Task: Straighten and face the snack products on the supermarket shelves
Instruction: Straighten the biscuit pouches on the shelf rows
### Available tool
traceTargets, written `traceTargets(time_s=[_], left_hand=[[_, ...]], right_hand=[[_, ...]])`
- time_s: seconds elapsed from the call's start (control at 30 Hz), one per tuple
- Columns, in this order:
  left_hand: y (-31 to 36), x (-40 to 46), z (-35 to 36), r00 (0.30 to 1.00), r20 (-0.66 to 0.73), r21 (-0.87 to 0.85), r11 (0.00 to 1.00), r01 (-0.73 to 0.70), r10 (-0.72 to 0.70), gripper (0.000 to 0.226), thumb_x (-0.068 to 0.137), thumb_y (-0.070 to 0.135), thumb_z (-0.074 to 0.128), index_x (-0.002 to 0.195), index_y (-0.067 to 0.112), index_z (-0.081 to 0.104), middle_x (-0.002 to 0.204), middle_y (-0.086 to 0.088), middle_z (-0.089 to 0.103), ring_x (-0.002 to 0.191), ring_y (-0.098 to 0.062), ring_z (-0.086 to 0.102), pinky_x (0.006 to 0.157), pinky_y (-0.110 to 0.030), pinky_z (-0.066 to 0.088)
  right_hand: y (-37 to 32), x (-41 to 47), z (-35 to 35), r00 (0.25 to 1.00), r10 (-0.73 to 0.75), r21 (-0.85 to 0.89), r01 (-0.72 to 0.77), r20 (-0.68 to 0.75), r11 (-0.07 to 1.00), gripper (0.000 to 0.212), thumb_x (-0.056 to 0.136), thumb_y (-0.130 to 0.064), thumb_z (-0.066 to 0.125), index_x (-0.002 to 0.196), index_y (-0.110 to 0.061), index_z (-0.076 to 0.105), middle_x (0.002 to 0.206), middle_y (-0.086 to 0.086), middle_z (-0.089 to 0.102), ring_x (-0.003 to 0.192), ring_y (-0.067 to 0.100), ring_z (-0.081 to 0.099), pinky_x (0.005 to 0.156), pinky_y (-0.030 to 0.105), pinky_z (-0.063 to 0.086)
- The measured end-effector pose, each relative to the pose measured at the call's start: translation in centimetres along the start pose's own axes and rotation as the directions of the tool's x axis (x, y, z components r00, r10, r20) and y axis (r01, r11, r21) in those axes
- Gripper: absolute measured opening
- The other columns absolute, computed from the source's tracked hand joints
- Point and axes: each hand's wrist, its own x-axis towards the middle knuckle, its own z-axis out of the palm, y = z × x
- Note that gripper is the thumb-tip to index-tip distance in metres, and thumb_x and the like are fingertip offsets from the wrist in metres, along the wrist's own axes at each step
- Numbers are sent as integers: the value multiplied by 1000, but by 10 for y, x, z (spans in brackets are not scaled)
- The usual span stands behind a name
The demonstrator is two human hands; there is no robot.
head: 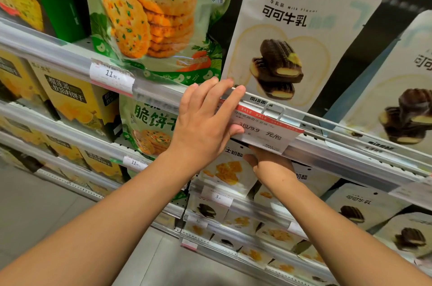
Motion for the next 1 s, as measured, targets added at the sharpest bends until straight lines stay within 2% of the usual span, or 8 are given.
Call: traceTargets(time_s=[0.2,0.33,0.47,0.53,0.63,0.73,0.83,1.0], left_hand=[[1,0,2,1000,11,-120,993,5,-4,78,86,42,69,145,7,32,144,-19,44,136,-35,35,115,-52,22],[2,-26,10,989,-135,-312,950,7,-52,100,90,29,67,150,28,-13,146,-17,13,144,-28,12,119,-50,19],[35,-71,22,989,-147,-497,866,-53,-23,58,86,15,63,134,8,32,129,-20,38,122,-38,41,104,-50,37],[67,-83,28,991,130,-614,787,56,31,29,91,21,55,116,8,56,110,-11,60,104,-27,57,94,-33,43],[127,-85,36,832,534,-664,683,305,149,12,95,24,56,98,24,68,84,12,69,78,-6,64,69,-32,55],[194,-79,45,719,622,-681,666,303,309,12,94,25,58,91,28,69,79,18,67,75,-5,63,68,-35,54],[264,-76,49,651,624,-723,636,272,432,14,93,29,57,84,32,67,72,16,67,69,-1,61,62,-31,51],[371,-86,53,572,581,-770,619,155,579,16,92,26,59,80,35,64,68,18,62,71,5,57,56,-15,35]], right_hand=[[5,-27,-2,1000,31,-21,-31,-2,999,43,99,-44,37,66,-17,43,59,-4,48,56,18,50,49,27,30],[21,-88,11,907,10,185,76,-421,980,13,91,-28,58,97,-17,59,87,-3,55,88,21,49,82,35,37],[55,-176,33,867,199,441,27,-457,897,29,92,-21,60,122,-21,59,126,-8,55,124,6,44,106,27,32],[78,-223,40,828,363,572,-62,-428,818,28,92,-19,62,115,-33,58,117,-19,57,116,-5,49,98,12,37],[110,-290,44,718,613,722,-228,-328,654,17,89,-35,60,98,-50,59,101,-30,61,102,-9,55,79,1,40],[143,-352,45,508,805,840,-253,-307,480,12,82,-44,60,92,-48,66,90,-20,68,84,3,63,69,11,50],[174,-407,42,310,909,915,-201,-278,348,12,78,-44,62,88,-43,69,78,-4,71,74,18,65,71,39,55],[234,-496,31,157,931,922,-161,-329,352,13,78,-49,64,86,-41,70,77,-1,71,74,20,66,73,48,55]])
